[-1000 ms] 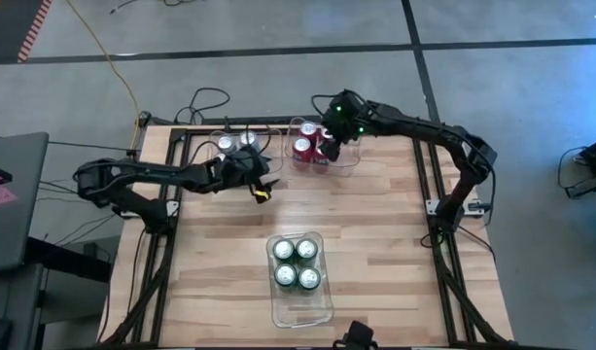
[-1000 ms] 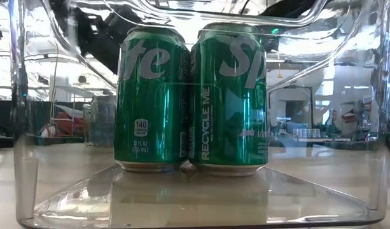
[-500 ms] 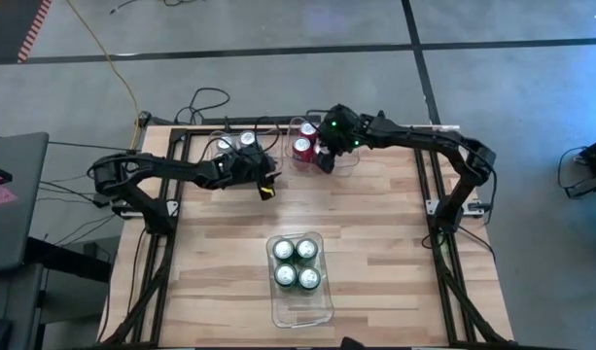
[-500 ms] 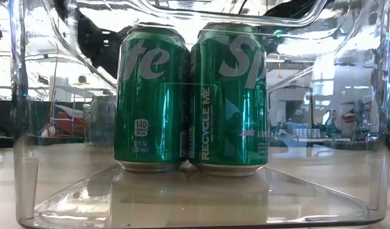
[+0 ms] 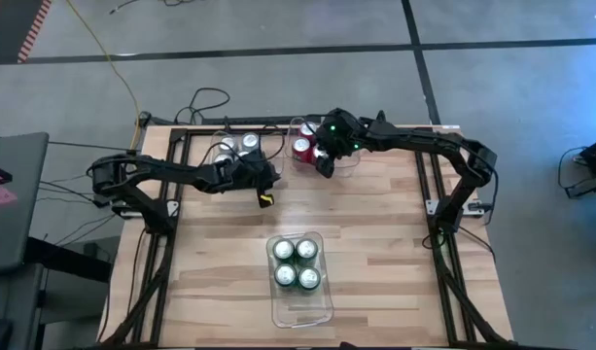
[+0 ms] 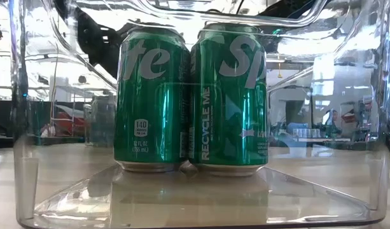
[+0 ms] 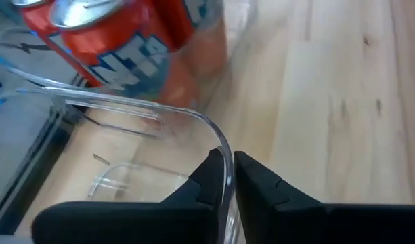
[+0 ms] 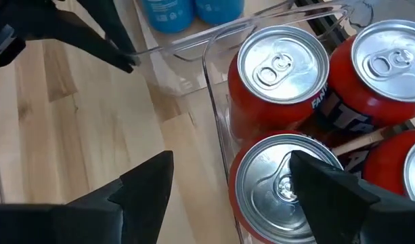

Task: Sort soda cans
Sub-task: Move the top left transparent bin to the top left of the table

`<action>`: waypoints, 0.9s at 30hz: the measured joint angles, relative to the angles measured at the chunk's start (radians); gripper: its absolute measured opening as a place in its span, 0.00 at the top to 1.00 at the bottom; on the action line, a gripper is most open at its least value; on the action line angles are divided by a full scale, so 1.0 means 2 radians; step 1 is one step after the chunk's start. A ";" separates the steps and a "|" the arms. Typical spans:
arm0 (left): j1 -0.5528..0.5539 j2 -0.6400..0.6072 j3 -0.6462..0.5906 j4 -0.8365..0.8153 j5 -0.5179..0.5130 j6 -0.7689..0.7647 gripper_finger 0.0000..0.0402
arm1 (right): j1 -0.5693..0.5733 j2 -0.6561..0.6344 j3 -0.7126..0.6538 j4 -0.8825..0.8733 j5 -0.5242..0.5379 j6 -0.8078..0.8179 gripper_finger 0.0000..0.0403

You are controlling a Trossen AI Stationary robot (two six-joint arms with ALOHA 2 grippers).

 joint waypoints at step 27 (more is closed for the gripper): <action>-0.094 -0.140 -0.002 -0.305 0.036 -0.036 0.95 | 0.006 -0.068 0.000 -0.017 0.012 0.026 0.23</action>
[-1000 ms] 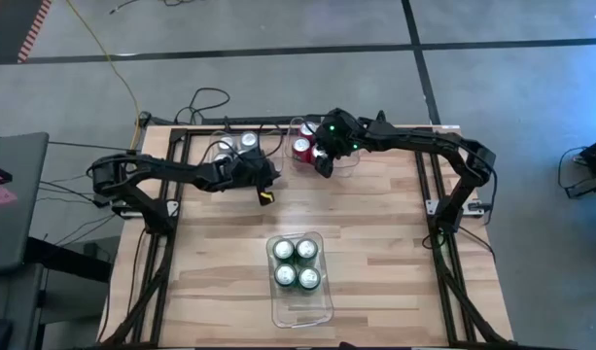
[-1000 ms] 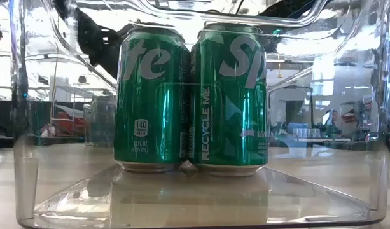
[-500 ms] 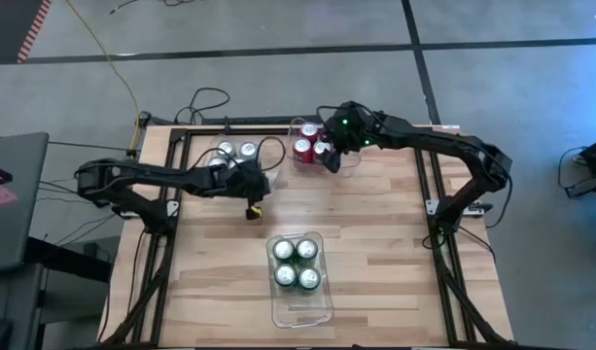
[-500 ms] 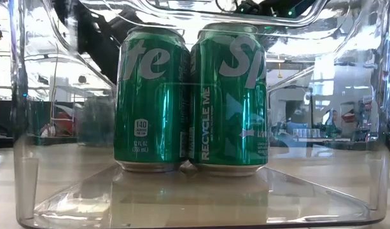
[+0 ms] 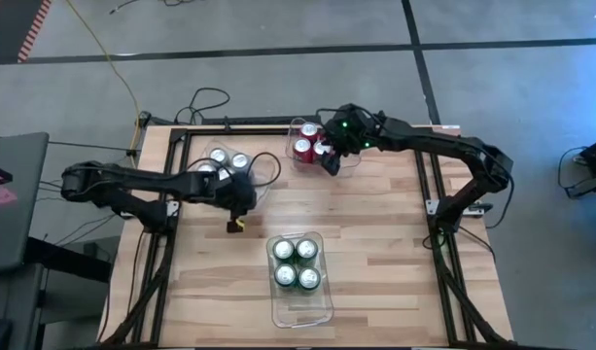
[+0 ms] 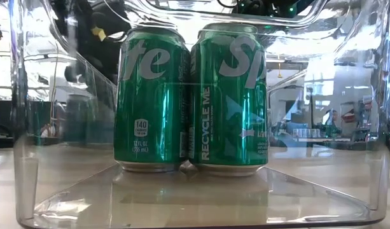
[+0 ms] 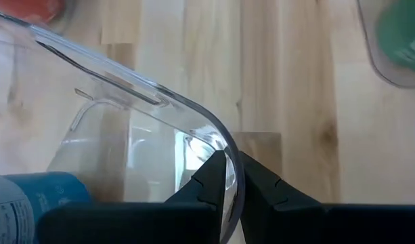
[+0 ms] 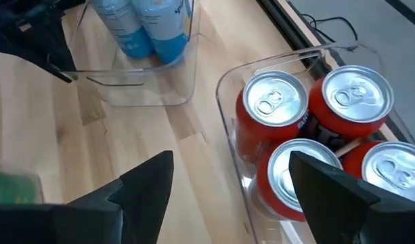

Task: Sort soda cans
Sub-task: Move the top left transparent bin to the top left of the table

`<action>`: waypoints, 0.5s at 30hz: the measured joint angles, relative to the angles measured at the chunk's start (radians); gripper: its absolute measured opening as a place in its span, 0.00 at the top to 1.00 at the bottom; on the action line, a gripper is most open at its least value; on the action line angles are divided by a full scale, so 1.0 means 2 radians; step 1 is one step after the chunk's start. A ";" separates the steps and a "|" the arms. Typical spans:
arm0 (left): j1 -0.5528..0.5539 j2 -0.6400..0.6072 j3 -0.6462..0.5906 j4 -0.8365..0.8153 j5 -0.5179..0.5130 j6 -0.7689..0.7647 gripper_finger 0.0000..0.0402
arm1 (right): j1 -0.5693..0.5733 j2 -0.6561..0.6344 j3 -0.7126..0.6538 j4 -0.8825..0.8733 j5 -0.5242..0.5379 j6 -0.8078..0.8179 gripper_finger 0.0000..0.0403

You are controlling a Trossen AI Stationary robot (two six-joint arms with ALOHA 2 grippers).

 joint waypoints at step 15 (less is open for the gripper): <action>-0.101 0.000 0.002 -0.043 0.006 -0.101 0.91 | 0.028 0.000 0.000 0.002 0.002 0.022 0.23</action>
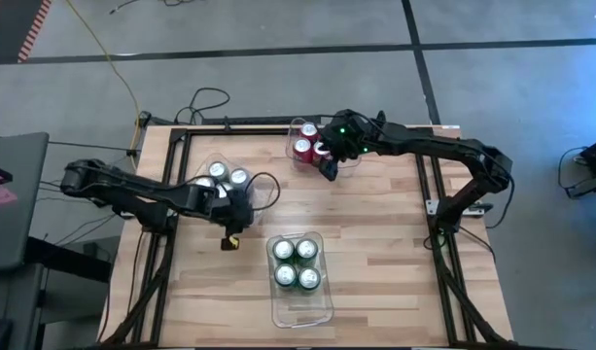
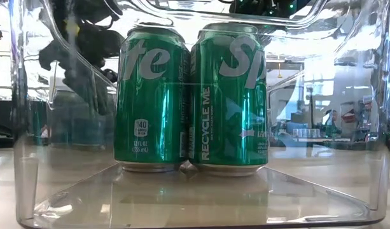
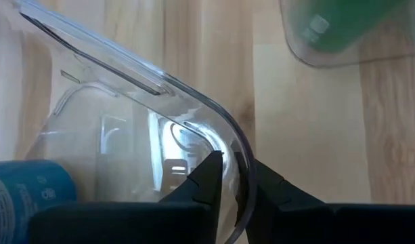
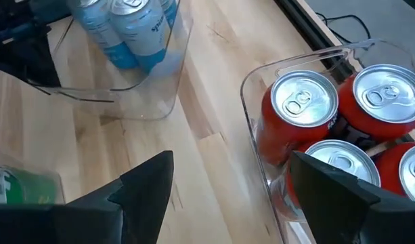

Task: Sort soda cans
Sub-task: Move the top left transparent bin to the top left of the table

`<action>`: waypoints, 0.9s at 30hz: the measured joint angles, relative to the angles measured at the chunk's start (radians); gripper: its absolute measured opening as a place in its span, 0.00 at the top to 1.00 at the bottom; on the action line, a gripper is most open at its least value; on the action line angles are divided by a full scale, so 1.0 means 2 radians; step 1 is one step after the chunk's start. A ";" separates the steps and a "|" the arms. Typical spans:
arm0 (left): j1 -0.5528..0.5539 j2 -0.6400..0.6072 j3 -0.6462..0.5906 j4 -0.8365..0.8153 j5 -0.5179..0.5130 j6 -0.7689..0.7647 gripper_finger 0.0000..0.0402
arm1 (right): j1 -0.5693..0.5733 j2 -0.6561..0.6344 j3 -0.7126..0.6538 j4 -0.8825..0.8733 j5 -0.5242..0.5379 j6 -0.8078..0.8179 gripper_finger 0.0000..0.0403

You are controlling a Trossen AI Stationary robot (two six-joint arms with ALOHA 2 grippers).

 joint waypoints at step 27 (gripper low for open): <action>-0.064 -0.114 -0.003 -0.025 -0.053 -0.126 0.58 | 0.033 0.000 0.000 -0.001 0.012 0.013 0.23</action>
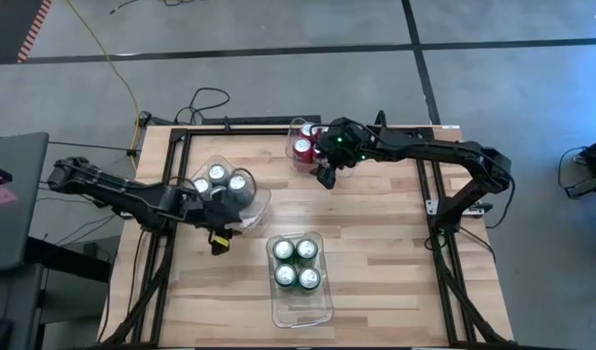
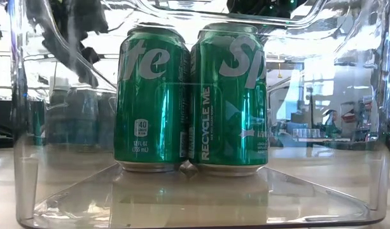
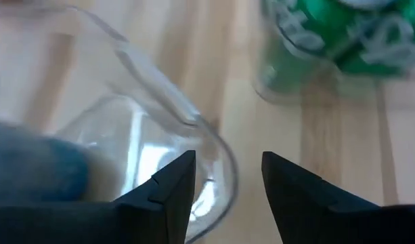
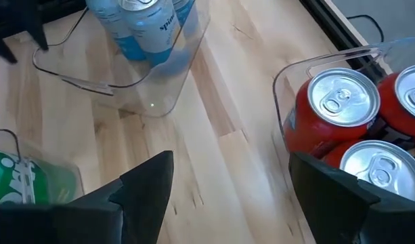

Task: Sort soda cans
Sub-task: Move the top left transparent bin to the top left of the table

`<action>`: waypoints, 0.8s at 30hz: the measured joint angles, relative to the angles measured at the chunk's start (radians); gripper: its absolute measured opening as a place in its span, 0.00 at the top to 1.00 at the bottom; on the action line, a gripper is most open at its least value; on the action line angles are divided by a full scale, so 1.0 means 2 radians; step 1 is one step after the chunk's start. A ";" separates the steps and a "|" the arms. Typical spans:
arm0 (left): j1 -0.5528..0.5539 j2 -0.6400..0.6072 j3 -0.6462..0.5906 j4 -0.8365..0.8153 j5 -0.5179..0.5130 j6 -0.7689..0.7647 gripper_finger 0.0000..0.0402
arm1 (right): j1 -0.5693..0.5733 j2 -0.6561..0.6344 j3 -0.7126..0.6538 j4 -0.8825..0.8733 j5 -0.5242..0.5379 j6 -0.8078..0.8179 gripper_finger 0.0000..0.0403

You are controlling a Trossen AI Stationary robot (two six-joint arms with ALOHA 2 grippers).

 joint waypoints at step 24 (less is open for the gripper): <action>-0.089 -0.145 -0.033 -0.278 -0.062 -0.340 0.99 | 0.001 0.000 0.000 -0.010 0.024 -0.011 0.23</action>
